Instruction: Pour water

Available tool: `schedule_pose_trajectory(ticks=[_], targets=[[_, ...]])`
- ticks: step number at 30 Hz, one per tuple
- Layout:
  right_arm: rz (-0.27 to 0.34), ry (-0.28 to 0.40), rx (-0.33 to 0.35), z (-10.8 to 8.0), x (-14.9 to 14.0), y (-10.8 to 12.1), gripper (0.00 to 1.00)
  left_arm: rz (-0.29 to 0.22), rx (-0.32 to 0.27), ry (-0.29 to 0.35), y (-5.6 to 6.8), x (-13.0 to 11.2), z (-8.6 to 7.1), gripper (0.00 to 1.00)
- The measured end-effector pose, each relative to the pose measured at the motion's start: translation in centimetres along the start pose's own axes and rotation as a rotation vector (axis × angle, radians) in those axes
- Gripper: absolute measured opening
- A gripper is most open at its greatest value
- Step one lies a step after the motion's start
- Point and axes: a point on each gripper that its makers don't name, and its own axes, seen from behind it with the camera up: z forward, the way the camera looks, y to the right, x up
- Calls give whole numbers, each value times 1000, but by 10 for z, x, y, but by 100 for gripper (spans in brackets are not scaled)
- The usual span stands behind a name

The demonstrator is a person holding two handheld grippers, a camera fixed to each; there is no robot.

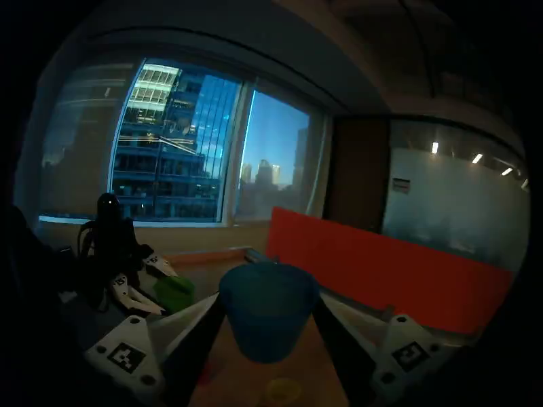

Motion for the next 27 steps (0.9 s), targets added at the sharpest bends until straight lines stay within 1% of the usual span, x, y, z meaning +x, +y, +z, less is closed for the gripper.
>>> schedule_pose_trajectory(ticks=[6,15,24,27], targets=[[-4,-9,-6,-1,-6,3,89,4,13,-6,-5,-4,-2,82],[6,-8,21,2,-10,-6,89,4,29,-17,-11,-11,-2,82],[13,-8,35,4,-12,-11,90,3,28,-19,-13,-10,-2,82],[16,-16,39,4,-15,-12,90,7,27,-29,-13,-13,-2,82]])
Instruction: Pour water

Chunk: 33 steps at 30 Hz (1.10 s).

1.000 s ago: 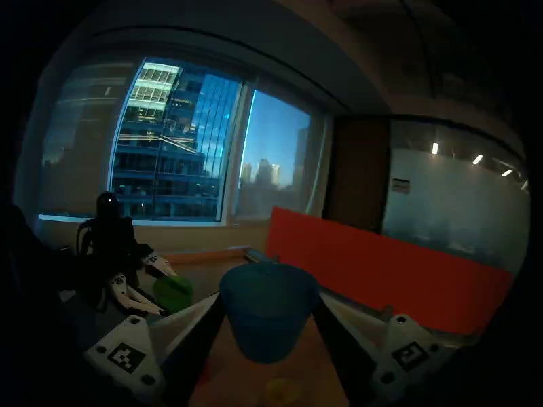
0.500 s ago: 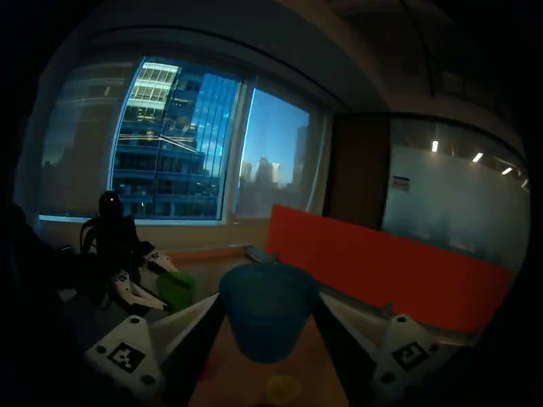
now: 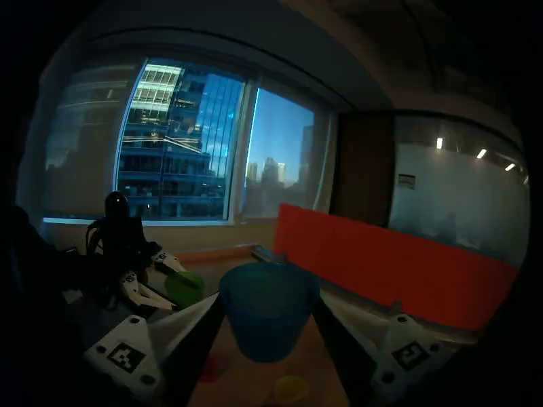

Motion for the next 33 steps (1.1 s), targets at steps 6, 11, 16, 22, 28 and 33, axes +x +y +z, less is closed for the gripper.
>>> schedule_pose_trajectory(ticks=[6,11,16,22,28,33], targets=[[11,-29,25,1,-15,-8,90,3,-1,-37,0,-13,0,82],[12,-62,42,4,-31,-15,90,-5,-1,-85,-3,-27,1,82],[15,-89,64,7,-45,-22,90,-6,6,-135,-7,-43,3,82],[13,-113,78,11,-58,-24,90,-1,8,-203,-12,-64,6,83],[12,-143,98,13,-72,-28,90,10,9,-265,-16,-82,9,83],[2,-179,113,14,-90,-31,90,13,9,-333,-20,-103,10,83]])
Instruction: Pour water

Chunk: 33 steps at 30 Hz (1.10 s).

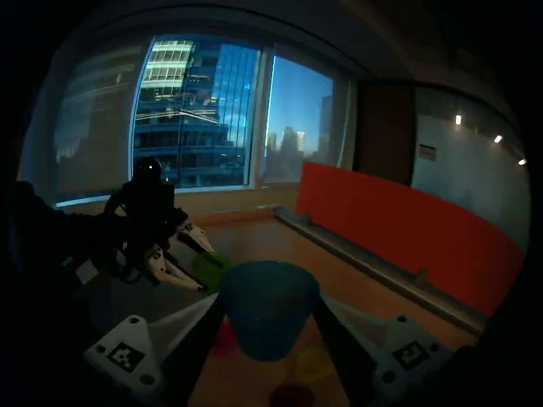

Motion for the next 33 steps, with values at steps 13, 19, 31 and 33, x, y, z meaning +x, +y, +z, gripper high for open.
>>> schedule_pose_trajectory(ticks=[13,19,31,33], targets=[[10,-92,47,20,-39,-8,90,47,-15,-149,-3,-39,16,82],[11,-117,63,26,-52,-11,91,53,-22,-168,-4,-45,19,82],[-10,-212,84,38,-88,-18,91,41,-38,-207,-4,-58,25,82],[-18,-232,85,41,-96,-18,91,43,-41,-220,-3,-61,27,83]])
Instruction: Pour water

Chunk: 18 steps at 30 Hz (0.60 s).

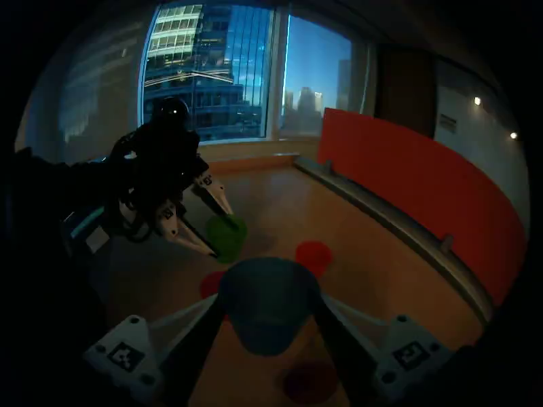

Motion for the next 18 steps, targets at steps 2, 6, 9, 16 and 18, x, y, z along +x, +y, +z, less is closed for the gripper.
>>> schedule_pose_trajectory(ticks=[2,6,9,16,18], targets=[[-6,-22,7,5,-8,-2,90,1,-4,-15,0,-4,3,83],[-15,-62,21,16,-22,-7,91,0,-12,-47,0,-12,8,83],[-20,-82,31,23,-30,-11,91,1,-17,-64,0,-17,12,83],[-24,-130,48,35,-50,-14,90,6,-31,-91,2,-26,21,84],[-26,-140,50,38,-55,-15,91,7,-33,-96,2,-28,23,84]])
